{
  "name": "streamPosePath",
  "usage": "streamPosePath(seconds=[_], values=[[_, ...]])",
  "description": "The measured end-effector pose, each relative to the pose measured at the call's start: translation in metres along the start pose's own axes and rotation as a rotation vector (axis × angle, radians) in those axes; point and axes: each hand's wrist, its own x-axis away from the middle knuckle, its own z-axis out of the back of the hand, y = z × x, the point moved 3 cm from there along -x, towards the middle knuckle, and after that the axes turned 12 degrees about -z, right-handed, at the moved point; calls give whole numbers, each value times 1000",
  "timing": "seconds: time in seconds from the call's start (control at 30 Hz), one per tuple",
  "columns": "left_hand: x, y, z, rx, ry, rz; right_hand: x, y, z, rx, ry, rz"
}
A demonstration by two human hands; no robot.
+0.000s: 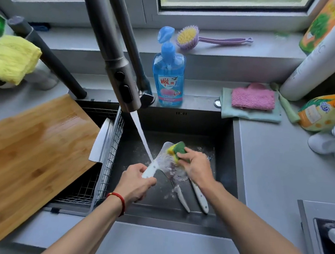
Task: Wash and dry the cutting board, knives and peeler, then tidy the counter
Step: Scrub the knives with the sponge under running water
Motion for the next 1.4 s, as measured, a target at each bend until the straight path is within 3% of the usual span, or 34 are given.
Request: streamPosePath(seconds=[0.07, 0.27, 0.43, 0.6, 0.77, 0.97, 1.1, 1.3, 1.4], values=[[2, 3, -7, 7, -16, 0, -15, 1, 6, -17, 10, -84], [-3, 17, -26, 9, 39, -43, 33, 2, -4, 26, 55, 22], [0, 28, -41, -10, 8, -66, -17, 2, 18, 41, 130, -274], [-7, 32, -40, -15, 36, -47, 31, -4, -5, -52, -15, -5], [2, 30, -51, -2, -30, -34, -13, 13, 19, -143, 79, -217], [-1, 33, -40, 11, 1, -47, 25, 10, -9, -289, -35, -14], [5, 32, -39, -24, -28, -67, -16, 25, 13, -310, 80, -212], [3, 37, -31, -36, 2, -77, 26, 20, -8, -324, -47, -14], [7, 36, -35, -20, -33, -67, -4, 28, 7, -259, 66, -143]])
